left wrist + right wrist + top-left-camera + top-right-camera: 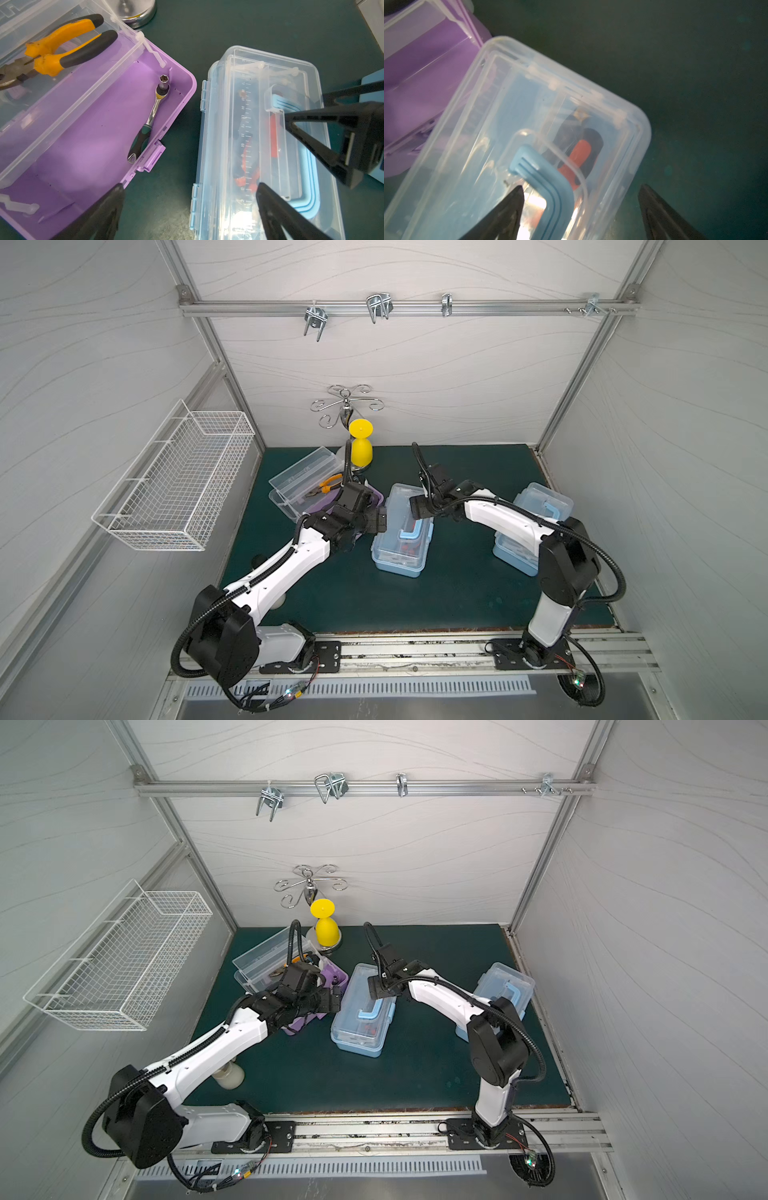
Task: Close toolboxes
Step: Move the toolbox to the center of the board.
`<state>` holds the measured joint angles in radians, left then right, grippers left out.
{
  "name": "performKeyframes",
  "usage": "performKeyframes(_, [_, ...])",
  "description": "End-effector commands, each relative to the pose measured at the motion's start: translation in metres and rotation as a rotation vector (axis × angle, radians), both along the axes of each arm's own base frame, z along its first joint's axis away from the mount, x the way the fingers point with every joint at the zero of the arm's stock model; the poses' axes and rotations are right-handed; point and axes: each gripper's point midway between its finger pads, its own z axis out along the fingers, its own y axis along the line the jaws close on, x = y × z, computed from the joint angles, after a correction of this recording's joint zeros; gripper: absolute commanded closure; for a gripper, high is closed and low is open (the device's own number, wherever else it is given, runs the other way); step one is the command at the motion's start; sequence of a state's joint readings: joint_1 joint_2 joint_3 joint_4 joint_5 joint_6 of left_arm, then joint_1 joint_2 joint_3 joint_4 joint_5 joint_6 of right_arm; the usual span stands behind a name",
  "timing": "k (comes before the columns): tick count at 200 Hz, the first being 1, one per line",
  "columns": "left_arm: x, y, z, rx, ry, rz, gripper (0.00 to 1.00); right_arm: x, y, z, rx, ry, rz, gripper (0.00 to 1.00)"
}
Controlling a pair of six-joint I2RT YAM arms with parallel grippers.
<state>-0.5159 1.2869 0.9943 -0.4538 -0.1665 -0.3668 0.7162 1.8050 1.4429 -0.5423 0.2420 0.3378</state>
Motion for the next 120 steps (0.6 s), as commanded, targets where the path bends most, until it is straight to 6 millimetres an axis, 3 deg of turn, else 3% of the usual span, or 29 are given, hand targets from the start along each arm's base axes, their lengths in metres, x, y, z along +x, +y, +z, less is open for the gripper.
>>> performKeyframes(1, [0.005,0.008,0.006,-0.018,-0.029,0.042,0.01,0.005,-0.038,-0.034,-0.218,0.036,-0.049,0.14])
performKeyframes(54, [0.01,0.03,-0.01,-0.018,0.001,0.11,0.01,0.039,-0.09,-0.032,-0.346,-0.021,-0.173,0.14])
performKeyframes(120, [0.016,0.041,-0.022,-0.007,0.028,0.144,0.01,0.079,-0.178,-0.023,-0.404,-0.042,-0.366,0.13])
